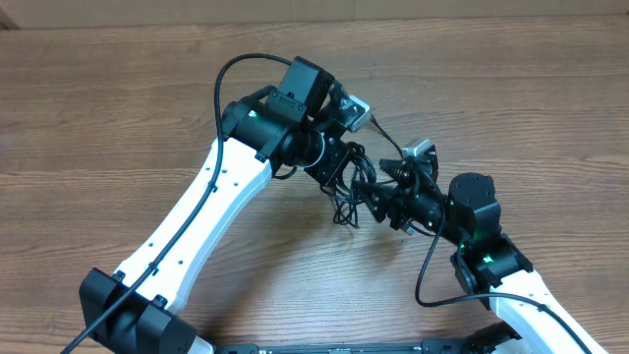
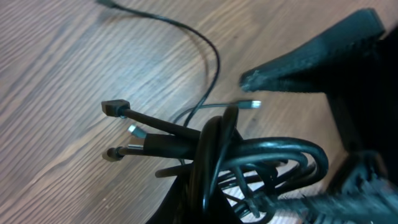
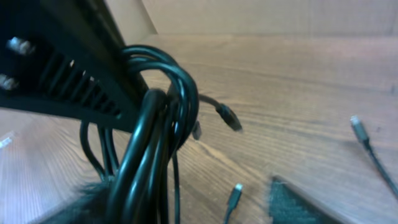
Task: Untangle cables
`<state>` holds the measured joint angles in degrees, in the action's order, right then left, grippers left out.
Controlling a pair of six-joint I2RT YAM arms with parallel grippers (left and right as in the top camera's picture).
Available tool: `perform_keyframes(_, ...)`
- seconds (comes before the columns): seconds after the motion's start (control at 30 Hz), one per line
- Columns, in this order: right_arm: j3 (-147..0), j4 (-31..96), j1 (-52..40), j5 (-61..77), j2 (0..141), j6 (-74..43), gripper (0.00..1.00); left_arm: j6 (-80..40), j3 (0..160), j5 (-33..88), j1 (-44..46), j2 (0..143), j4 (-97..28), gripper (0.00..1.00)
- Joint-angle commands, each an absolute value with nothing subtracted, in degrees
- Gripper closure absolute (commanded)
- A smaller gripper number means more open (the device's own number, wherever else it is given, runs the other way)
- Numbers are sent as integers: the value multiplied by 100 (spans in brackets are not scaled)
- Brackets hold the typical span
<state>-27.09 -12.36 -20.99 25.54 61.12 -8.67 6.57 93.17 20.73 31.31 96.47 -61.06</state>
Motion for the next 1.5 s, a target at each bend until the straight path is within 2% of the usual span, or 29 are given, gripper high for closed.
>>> perform_keyframes(0.0,-2744,-1273,-2088,2556,6055,-847,64,1041,9435,2670,3153,9623,-6084,96)
perform_keyframes(0.07,-2744,-1273,-2088,2556,6055,-847,80,1055,9435,2692,3153,9623,-6084,95)
perform_keyframes(0.17,-2744,-1273,-2088,2556,6055,-847,96,1052,9435,2685,3153,9623,-6073,96)
perform_keyframes(0.37,-2744,-1271,-2088,2558,6055,-849,96,969,9435,2556,3153,9623,-5843,96)
perform_keyframes(0.67,-2744,-1269,-2088,2558,6055,-871,96,-1822,9435,-156,3151,9623,-5721,96)
perform_keyframes(1.0,-2744,-1269,-2088,2556,6055,-871,96,-3374,9435,-659,3151,9623,-5717,96)
perform_keyframes(1.3,-2744,-1269,-2088,2556,6055,-871,96,-3612,9435,-642,3151,9623,-5830,96)
perform_keyframes(1.47,-2744,-1269,-2088,2556,6055,-871,96,-2773,9435,-637,3153,9623,-5889,96)
